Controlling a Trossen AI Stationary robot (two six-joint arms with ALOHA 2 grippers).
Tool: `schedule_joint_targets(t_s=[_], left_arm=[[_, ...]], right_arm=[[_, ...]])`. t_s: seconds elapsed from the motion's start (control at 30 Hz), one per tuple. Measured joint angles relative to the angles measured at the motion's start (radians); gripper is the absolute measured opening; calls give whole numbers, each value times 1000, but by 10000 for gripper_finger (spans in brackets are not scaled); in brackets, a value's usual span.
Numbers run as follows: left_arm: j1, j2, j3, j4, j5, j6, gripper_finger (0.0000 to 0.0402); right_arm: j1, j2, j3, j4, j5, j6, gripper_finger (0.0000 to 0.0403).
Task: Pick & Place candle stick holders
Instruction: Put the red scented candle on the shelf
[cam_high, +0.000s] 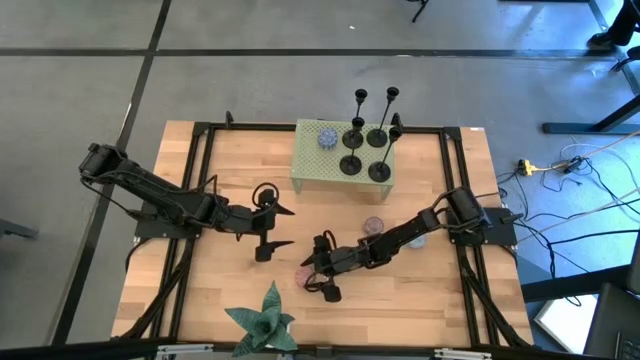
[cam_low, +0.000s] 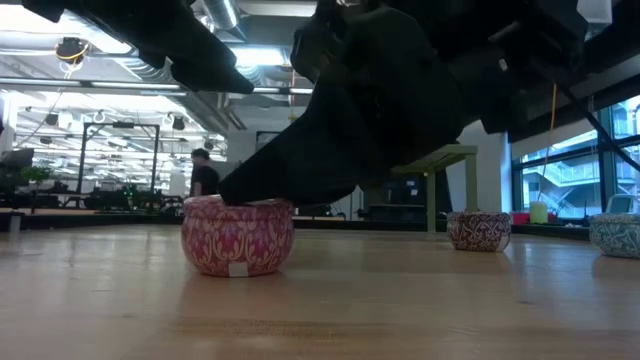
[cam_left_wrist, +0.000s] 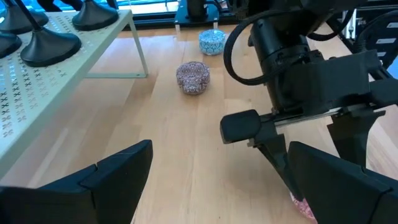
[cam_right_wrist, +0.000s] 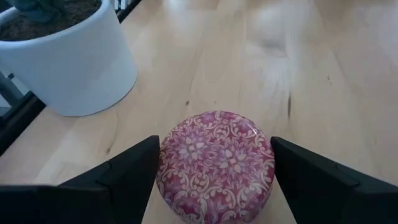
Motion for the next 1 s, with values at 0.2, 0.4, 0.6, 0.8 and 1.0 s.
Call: schedule_joint_targets(t_s=[0.2, 0.4, 0.6, 0.8, 1.0], left_arm=[[0, 0, 0, -1, 8, -1, 373], [0, 2, 0, -1, 62, -55, 373], [-1, 85, 0, 5, 106, -61, 373], [-1, 211, -1, 69, 154, -60, 373], [-1, 311, -1, 226, 332, -52, 373]], right_arm=[[0, -1, 1, -6, -1, -5, 305], [0, -17, 0, -33, 0, -28, 305], [0, -85, -1, -150, 37, -51, 305], [0, -133, -1, -186, 61, -98, 305], [0, -242, -2, -324, 61, -97, 305]])
